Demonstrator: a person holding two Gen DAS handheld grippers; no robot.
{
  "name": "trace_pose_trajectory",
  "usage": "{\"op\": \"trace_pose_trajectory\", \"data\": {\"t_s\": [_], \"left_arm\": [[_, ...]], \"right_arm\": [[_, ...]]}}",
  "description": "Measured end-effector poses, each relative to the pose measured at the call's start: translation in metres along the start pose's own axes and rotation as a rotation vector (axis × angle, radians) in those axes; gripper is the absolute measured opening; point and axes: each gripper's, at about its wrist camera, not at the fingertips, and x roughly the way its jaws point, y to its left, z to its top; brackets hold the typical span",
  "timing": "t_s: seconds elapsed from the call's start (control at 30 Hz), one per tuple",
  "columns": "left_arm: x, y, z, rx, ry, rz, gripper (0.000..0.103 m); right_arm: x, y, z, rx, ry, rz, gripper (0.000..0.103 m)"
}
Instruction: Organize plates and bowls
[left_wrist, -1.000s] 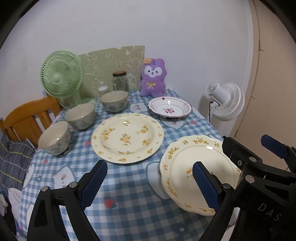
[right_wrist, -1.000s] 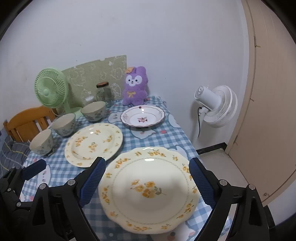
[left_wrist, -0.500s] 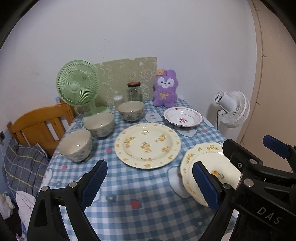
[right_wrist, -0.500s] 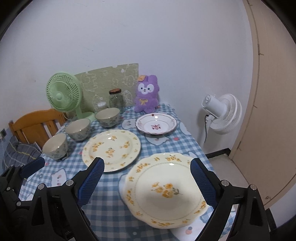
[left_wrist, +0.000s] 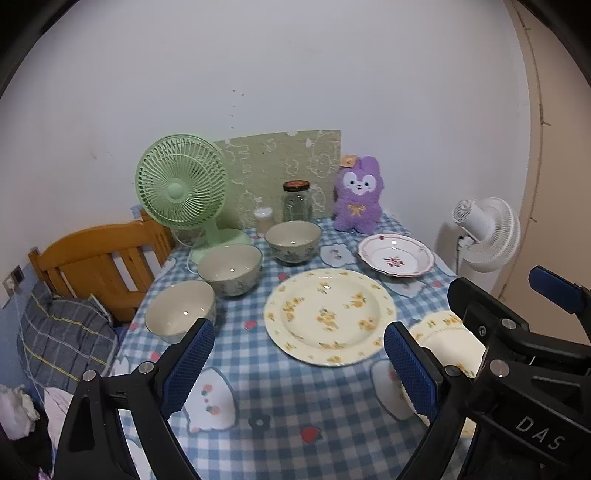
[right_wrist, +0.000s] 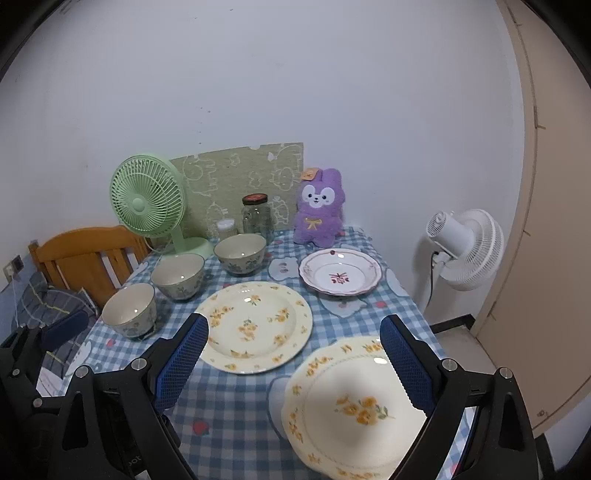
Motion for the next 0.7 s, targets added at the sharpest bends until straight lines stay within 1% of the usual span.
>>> {"op": "trace_pose_trajectory", "data": {"t_s": [0.1, 0.4, 0.7], "left_arm": [[0.009, 0.003, 0.005, -0.007, 0.009, 0.003, 0.094], [0.040, 0.008, 0.018, -0.008, 0.039, 0.016, 0.094], [0.074, 0.015, 0.031, -0.024, 0.068, 0.011, 0.094]], "right_arm": [[0.012, 0.003, 0.006, -0.006, 0.015, 0.013, 0.096], [0.042, 0.007, 0.021, -0.039, 0.026, 0.010, 0.096], [0.079, 0.005, 0.033, -0.020, 0.059, 0.029, 0.096]]}}
